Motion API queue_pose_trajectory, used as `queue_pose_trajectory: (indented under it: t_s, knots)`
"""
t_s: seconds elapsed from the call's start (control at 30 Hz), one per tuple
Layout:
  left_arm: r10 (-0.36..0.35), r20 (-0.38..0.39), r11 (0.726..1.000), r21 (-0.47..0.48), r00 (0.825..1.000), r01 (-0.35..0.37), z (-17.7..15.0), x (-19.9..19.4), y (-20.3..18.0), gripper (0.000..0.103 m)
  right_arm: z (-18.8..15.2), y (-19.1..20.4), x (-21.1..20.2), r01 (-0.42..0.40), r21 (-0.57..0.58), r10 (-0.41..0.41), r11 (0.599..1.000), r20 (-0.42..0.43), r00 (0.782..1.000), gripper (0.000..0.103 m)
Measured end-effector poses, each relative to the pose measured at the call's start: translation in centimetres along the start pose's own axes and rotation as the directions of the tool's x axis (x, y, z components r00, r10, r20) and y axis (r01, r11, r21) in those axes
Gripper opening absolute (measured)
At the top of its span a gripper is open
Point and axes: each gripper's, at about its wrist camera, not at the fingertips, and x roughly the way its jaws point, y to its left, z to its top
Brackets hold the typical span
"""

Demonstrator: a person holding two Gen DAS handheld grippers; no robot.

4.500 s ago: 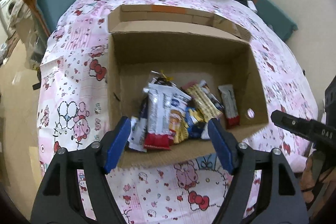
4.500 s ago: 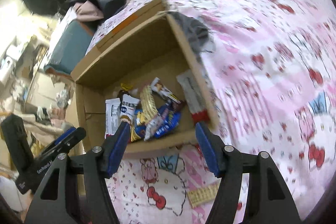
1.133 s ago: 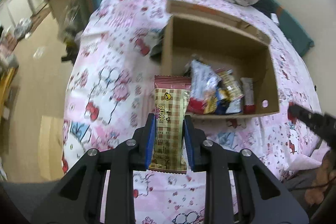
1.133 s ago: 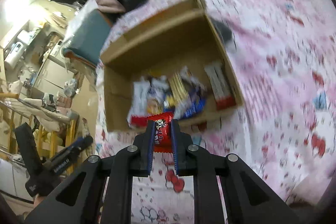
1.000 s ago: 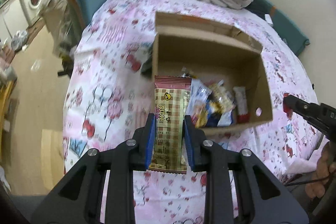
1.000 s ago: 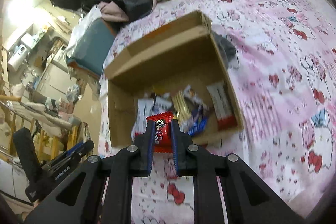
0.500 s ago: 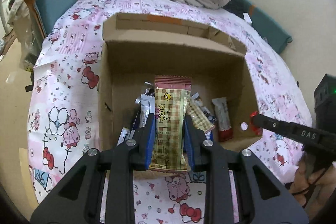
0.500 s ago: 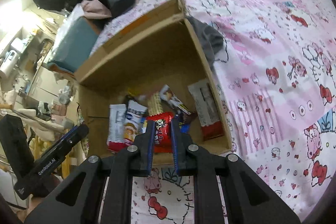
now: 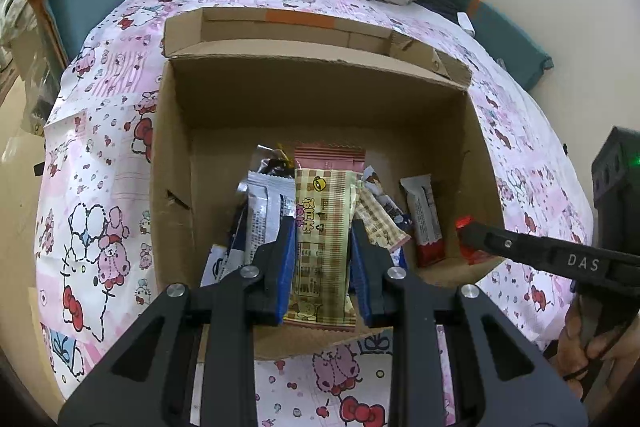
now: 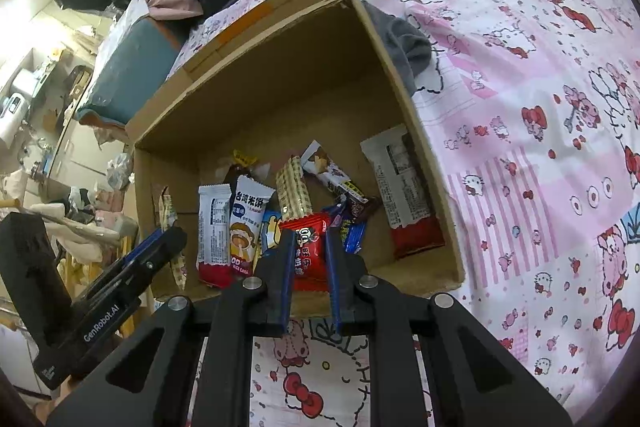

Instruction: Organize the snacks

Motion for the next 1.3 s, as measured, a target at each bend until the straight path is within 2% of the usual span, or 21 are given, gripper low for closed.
queue_pose_trajectory:
  t_s: [0.1, 0.17, 0.2, 0.23, 0.27, 0.3, 0.33, 0.43, 0.5, 0.6, 0.73, 0.87, 0.97, 1.1, 1.2, 1.3]
  knots:
    - [-0.015, -0.007, 1.000, -0.001, 1.000, 0.015, 0.0, 0.0, 0.0, 0.026, 0.0, 0.1, 0.1, -0.004, -0.006, 0.004, 1.000, 0.002, 1.000, 0.020]
    - [-0.025, -0.008, 1.000, 0.002, 1.000, 0.025, -0.1, -0.1, -0.3, 0.036, 0.1, 0.2, 0.0, -0.002, -0.008, 0.002, 1.000, 0.004, 1.000, 0.020]
    - [-0.022, -0.004, 1.000, 0.007, 1.000, 0.022, -0.1, -0.3, -0.4, 0.049, 0.1, 0.2, 0.0, -0.002, -0.008, 0.002, 1.000, 0.002, 1.000, 0.022]
    - [-0.014, 0.005, 1.000, 0.016, 1.000, 0.014, -0.1, -0.5, -0.6, 0.062, 0.1, 0.3, 0.0, 0.000, -0.012, 0.000, 1.000, 0.001, 1.000, 0.031]
    - [-0.005, 0.020, 1.000, 0.031, 1.000, 0.005, -0.2, -0.8, -0.8, 0.068, 0.0, 0.4, -0.1, 0.005, -0.018, -0.005, 1.000, 0.003, 1.000, 0.057]
    - [0.003, 0.031, 0.999, 0.043, 1.000, -0.005, -0.3, -1.1, -1.0, 0.079, 0.0, 0.5, -0.4, 0.006, -0.016, -0.006, 1.000, 0.018, 1.000, 0.072]
    - [0.013, 0.039, 0.999, 0.051, 0.999, -0.015, -0.3, -1.4, -1.1, 0.082, 0.0, 0.5, -0.7, 0.002, -0.010, -0.001, 1.000, 0.037, 0.999, 0.092]
    - [0.053, 0.058, 0.997, 0.053, 0.997, -0.056, -0.3, -2.3, -1.0, 0.082, 0.2, 0.8, -2.0, -0.012, -0.021, 0.014, 1.000, 0.095, 0.995, 0.094]
    - [0.105, 0.095, 0.994, 0.031, 0.990, -0.109, -0.3, -3.6, -0.5, 0.082, 0.1, 1.1, -2.9, -0.020, -0.029, 0.024, 0.999, 0.127, 0.992, 0.095]
    - [0.209, 0.179, 0.978, -0.010, 0.962, -0.210, -0.6, -5.9, 0.3, 0.082, -0.6, 2.0, -4.5, -0.016, -0.068, 0.028, 0.998, 0.176, 0.984, 0.095]
    - [0.262, 0.232, 0.964, -0.023, 0.937, -0.264, -1.1, -8.8, 1.0, 0.082, -1.9, 3.4, -6.9, 0.000, -0.112, 0.029, 0.994, 0.254, 0.967, 0.097]
    - [0.300, 0.264, 0.953, -0.041, 0.917, -0.300, -2.4, -11.2, 1.6, 0.082, -3.5, 4.8, -8.8, 0.062, -0.175, 0.000, 0.983, 0.332, 0.943, 0.100]
    - [0.307, 0.243, 0.951, -0.034, 0.920, -0.309, -3.3, -12.1, 1.8, 0.082, -4.7, 5.1, -9.5, 0.088, -0.191, -0.014, 0.978, 0.359, 0.933, 0.103]
    - [0.284, 0.212, 0.959, -0.048, 0.935, -0.280, -4.8, -13.1, 1.8, 0.082, -6.8, 5.6, -10.2, 0.123, -0.219, -0.029, 0.968, 0.389, 0.921, 0.103]
    - [0.281, 0.208, 0.959, -0.029, 0.937, -0.281, -6.2, -13.4, 1.2, 0.082, -8.3, 6.0, -10.4, 0.151, -0.234, -0.046, 0.960, 0.403, 0.914, 0.103]
    - [0.251, 0.177, 0.968, -0.032, 0.952, -0.249, -7.0, -13.1, 0.9, 0.086, -9.3, 6.2, -10.2, 0.178, -0.246, -0.067, 0.953, 0.403, 0.913, 0.103]
